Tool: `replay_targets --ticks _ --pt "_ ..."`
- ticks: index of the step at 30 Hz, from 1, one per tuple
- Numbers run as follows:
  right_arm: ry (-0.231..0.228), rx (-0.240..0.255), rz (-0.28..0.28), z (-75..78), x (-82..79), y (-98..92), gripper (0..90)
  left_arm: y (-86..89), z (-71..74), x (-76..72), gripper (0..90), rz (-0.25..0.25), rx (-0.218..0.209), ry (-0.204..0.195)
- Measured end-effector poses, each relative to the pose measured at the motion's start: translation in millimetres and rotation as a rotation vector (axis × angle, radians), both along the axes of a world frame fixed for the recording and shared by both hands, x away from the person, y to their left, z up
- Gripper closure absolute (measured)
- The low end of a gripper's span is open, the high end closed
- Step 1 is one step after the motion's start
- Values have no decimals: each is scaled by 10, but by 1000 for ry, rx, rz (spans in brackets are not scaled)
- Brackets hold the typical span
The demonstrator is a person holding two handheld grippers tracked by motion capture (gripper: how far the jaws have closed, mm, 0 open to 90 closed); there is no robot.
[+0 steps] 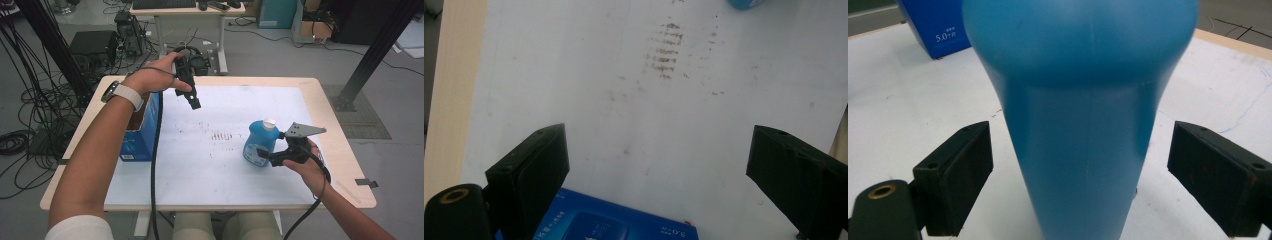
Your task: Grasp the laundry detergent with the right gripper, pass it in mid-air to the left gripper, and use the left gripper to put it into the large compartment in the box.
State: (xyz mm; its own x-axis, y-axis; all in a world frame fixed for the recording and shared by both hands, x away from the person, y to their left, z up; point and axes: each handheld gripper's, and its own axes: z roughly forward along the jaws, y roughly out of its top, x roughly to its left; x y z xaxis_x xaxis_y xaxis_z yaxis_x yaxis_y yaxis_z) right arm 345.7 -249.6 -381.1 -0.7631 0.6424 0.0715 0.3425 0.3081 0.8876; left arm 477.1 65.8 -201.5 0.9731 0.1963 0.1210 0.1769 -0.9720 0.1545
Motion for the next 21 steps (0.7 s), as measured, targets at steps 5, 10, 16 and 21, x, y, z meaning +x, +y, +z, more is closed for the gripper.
replay_targets --ticks 5,10,16,21 --pt "7 1 -2 -32 -4 21 118 -8 -3 -3 102 -1 -4 -2" --pt "1 1 0 -49 6 23 134 -6 -6 -3 102 3 -2 -1" --pt "-11 3 4 -61 12 20 168 1 -9 1 102 2 -3 -2" --pt "-18 4 0 -73 19 27 184 7 -11 0 102 4 -5 -2"
